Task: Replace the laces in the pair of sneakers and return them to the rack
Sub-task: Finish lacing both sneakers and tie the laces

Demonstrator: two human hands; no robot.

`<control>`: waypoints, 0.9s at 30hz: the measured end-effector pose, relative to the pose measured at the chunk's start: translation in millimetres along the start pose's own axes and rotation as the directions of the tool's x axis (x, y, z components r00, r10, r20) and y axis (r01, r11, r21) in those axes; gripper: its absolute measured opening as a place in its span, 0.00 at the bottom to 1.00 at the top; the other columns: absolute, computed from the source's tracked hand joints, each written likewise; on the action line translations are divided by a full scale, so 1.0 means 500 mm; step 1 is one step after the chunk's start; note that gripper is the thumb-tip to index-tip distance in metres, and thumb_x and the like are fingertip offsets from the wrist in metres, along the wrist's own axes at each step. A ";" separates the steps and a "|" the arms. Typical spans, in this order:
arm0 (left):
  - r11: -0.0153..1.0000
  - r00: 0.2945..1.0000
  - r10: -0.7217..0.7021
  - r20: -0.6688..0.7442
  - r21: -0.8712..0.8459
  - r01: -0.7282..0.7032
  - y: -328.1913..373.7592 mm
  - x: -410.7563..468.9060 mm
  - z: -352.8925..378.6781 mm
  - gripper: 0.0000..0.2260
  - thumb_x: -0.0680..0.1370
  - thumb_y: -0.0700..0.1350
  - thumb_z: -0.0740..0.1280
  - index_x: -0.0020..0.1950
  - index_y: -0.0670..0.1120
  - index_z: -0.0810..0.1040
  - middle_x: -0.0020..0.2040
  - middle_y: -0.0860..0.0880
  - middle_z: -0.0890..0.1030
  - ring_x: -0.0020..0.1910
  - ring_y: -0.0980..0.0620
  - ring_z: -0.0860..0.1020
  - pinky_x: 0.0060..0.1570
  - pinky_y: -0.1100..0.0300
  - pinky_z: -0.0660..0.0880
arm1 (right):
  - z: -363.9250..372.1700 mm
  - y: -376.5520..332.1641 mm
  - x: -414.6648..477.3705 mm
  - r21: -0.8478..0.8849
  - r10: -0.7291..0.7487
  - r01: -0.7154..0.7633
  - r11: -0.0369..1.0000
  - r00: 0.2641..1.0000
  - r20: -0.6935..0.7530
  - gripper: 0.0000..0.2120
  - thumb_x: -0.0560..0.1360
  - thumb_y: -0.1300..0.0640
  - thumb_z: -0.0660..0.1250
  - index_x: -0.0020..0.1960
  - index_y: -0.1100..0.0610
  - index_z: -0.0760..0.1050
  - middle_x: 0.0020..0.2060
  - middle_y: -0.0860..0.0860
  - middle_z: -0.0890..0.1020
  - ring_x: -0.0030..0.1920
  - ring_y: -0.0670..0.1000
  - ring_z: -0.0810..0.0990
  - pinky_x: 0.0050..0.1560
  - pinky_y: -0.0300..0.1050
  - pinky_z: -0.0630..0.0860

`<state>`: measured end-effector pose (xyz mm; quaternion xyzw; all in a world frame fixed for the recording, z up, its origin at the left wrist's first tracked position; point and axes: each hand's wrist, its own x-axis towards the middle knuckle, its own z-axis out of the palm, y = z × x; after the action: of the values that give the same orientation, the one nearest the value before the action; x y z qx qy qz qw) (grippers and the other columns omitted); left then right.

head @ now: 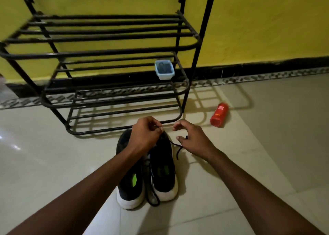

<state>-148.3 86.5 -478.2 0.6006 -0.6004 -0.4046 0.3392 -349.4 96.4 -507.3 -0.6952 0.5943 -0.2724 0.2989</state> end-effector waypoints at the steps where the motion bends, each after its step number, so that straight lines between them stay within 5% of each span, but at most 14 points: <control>1: 1.000 1.000 0.022 0.017 -0.012 -0.022 0.018 -0.007 -0.013 0.02 0.78 0.42 0.73 0.47 0.48 0.81 0.39 0.48 0.84 0.34 0.55 0.83 0.31 0.59 0.81 | 0.001 -0.028 0.005 0.076 0.000 -0.002 0.997 1.000 0.031 0.17 0.73 0.67 0.68 0.57 0.51 0.74 0.54 0.46 0.83 0.54 0.40 0.81 0.40 0.31 0.72; 4: 0.997 0.995 0.061 0.075 -0.042 -0.058 0.064 -0.025 -0.058 0.02 0.77 0.41 0.73 0.48 0.45 0.81 0.38 0.46 0.85 0.28 0.58 0.80 0.28 0.64 0.74 | 0.001 -0.103 0.019 0.380 0.040 -0.105 0.919 0.984 0.175 0.19 0.72 0.74 0.65 0.59 0.58 0.72 0.51 0.54 0.85 0.50 0.47 0.84 0.41 0.35 0.76; 6: 0.995 0.992 0.083 0.096 -0.056 -0.078 0.087 -0.033 -0.089 0.02 0.78 0.40 0.73 0.49 0.43 0.81 0.36 0.47 0.83 0.25 0.61 0.77 0.27 0.68 0.70 | -0.004 -0.140 0.026 0.434 0.020 -0.129 0.892 0.969 0.247 0.17 0.73 0.74 0.67 0.58 0.61 0.73 0.43 0.58 0.85 0.44 0.52 0.84 0.43 0.40 0.78; 9: 0.994 0.986 0.106 0.131 0.025 -0.110 0.095 -0.024 -0.134 0.02 0.77 0.44 0.74 0.46 0.48 0.82 0.39 0.49 0.83 0.30 0.61 0.77 0.33 0.61 0.72 | -0.013 -0.146 0.045 0.188 -0.027 -0.018 0.982 0.972 0.235 0.09 0.70 0.67 0.72 0.47 0.56 0.78 0.33 0.56 0.77 0.37 0.50 0.77 0.41 0.50 0.77; 11: 0.994 0.977 0.088 0.193 0.046 -0.099 0.092 -0.018 -0.154 0.02 0.77 0.43 0.74 0.46 0.49 0.82 0.39 0.52 0.83 0.30 0.63 0.76 0.35 0.60 0.72 | -0.022 -0.138 0.050 0.013 -0.039 0.036 0.999 0.956 0.291 0.08 0.70 0.66 0.70 0.41 0.53 0.79 0.34 0.53 0.82 0.37 0.48 0.80 0.45 0.54 0.80; 15: 0.989 0.963 0.101 0.250 0.083 -0.125 0.081 0.000 -0.160 0.02 0.78 0.42 0.72 0.46 0.48 0.82 0.39 0.53 0.82 0.31 0.65 0.77 0.33 0.68 0.70 | -0.037 -0.083 0.053 -0.269 -0.062 0.161 0.950 0.937 0.344 0.10 0.69 0.65 0.70 0.41 0.51 0.76 0.41 0.47 0.80 0.45 0.47 0.79 0.45 0.43 0.75; 19: 0.987 0.964 0.133 0.231 0.057 -0.150 0.057 0.015 -0.142 0.02 0.78 0.40 0.72 0.46 0.45 0.83 0.42 0.49 0.84 0.33 0.65 0.77 0.32 0.70 0.70 | -0.038 0.008 0.049 -0.398 0.045 0.093 0.913 0.945 0.324 0.12 0.69 0.65 0.75 0.49 0.53 0.78 0.48 0.46 0.73 0.51 0.45 0.73 0.48 0.35 0.71; 23: 0.991 0.966 0.128 0.223 0.001 -0.132 0.033 0.026 -0.111 0.04 0.78 0.40 0.71 0.45 0.48 0.83 0.43 0.50 0.84 0.39 0.62 0.79 0.37 0.68 0.73 | -0.023 0.031 0.060 -0.540 0.205 -0.046 0.840 0.949 0.239 0.08 0.73 0.48 0.75 0.39 0.49 0.79 0.51 0.47 0.74 0.57 0.48 0.70 0.56 0.53 0.71; 25: 0.987 0.965 0.152 0.215 0.010 -0.158 0.032 0.031 -0.098 0.06 0.78 0.40 0.71 0.44 0.50 0.83 0.42 0.51 0.84 0.41 0.60 0.81 0.40 0.66 0.74 | -0.018 0.025 0.064 -0.499 0.230 -0.101 0.860 0.951 0.204 0.03 0.74 0.55 0.74 0.42 0.48 0.81 0.51 0.46 0.75 0.58 0.47 0.72 0.57 0.53 0.71; 27: 0.983 0.964 0.175 0.198 0.020 -0.183 0.042 0.031 -0.091 0.06 0.79 0.41 0.71 0.44 0.50 0.83 0.42 0.52 0.84 0.38 0.62 0.79 0.38 0.65 0.73 | -0.016 0.016 0.062 -0.399 0.224 -0.123 0.908 0.950 0.217 0.16 0.72 0.67 0.68 0.42 0.44 0.80 0.51 0.46 0.80 0.58 0.50 0.79 0.58 0.52 0.76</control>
<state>-117.7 66.3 -440.5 0.5078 -0.6902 -0.4176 0.3023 -356.1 64.0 -507.3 -0.7131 0.6519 -0.0312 0.2561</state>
